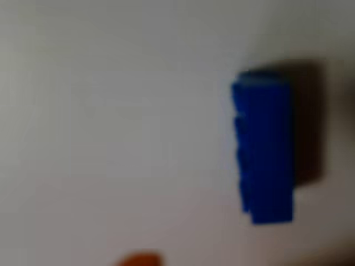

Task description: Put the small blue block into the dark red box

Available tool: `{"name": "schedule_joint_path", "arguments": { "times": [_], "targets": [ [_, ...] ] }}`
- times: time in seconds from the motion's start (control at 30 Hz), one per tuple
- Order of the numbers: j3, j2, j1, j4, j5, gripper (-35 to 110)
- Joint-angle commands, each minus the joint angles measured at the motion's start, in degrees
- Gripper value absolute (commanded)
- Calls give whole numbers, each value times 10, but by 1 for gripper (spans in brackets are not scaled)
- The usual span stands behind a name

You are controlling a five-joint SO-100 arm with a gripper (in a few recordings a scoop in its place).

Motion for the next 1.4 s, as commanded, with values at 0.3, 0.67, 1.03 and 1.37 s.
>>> {"name": "schedule_joint_path", "arguments": {
  "times": [0.3, 0.67, 1.03, 1.37],
  "targets": [
    [77, -69, -25, -105, 24, 30],
    [102, -138, -25, -171, 31, 30],
    [96, -238, -5, -238, 10, 28],
    [120, -207, 98, -271, -94, 0]
  ]
}}
